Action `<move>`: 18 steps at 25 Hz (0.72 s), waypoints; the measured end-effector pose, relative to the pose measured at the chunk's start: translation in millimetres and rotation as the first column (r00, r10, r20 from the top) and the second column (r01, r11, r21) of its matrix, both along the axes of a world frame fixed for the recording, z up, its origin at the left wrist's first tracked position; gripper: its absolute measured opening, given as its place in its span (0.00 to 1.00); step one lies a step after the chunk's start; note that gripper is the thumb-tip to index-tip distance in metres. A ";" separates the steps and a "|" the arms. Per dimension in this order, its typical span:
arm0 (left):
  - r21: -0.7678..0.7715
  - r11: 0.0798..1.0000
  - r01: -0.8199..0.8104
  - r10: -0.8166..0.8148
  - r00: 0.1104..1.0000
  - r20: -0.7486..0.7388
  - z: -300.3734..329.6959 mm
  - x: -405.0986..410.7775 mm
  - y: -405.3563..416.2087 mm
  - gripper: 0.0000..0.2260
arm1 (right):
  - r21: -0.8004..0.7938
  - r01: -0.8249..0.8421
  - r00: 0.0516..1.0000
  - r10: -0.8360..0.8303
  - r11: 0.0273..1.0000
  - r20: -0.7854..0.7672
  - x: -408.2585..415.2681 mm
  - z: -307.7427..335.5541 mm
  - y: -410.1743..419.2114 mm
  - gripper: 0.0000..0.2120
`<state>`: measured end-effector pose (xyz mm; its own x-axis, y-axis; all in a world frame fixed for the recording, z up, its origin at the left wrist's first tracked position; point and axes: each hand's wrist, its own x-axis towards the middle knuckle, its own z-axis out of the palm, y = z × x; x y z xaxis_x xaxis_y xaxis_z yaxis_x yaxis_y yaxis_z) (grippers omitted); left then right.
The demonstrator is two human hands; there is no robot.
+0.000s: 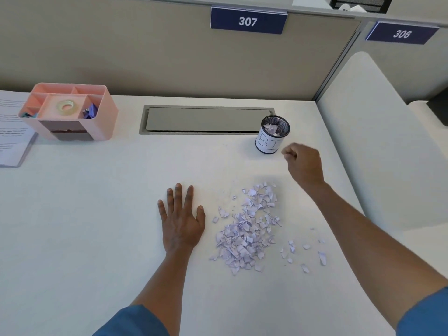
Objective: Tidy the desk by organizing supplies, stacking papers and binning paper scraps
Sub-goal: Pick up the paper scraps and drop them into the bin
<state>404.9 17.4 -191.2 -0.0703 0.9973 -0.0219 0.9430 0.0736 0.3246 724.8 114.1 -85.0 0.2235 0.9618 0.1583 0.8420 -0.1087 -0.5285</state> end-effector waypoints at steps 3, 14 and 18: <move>0.005 1.000 0.001 -0.001 1.000 0.005 -1.2 0.0 -0.2 0.28 | -0.175 0.055 0.997 -0.045 0.983 0.059 34.7 -31.7 -67.7 0.14; 0.015 1.000 0.005 -0.005 1.000 0.002 -1.9 -0.5 -0.2 0.28 | -0.313 0.211 0.975 -0.223 0.926 -0.001 -63.2 -75.4 -171.7 0.21; 0.014 1.000 0.005 -0.005 1.000 0.015 -4.1 0.1 0.1 0.28 | -0.243 0.269 0.963 -0.267 0.932 0.041 -55.2 -56.3 -174.0 0.24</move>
<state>405.0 17.5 -195.3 -0.0652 0.9978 -0.0089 0.9384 0.0643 0.3394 669.6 -59.9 -141.3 0.4778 0.8756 -0.0715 0.7674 -0.4555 -0.4512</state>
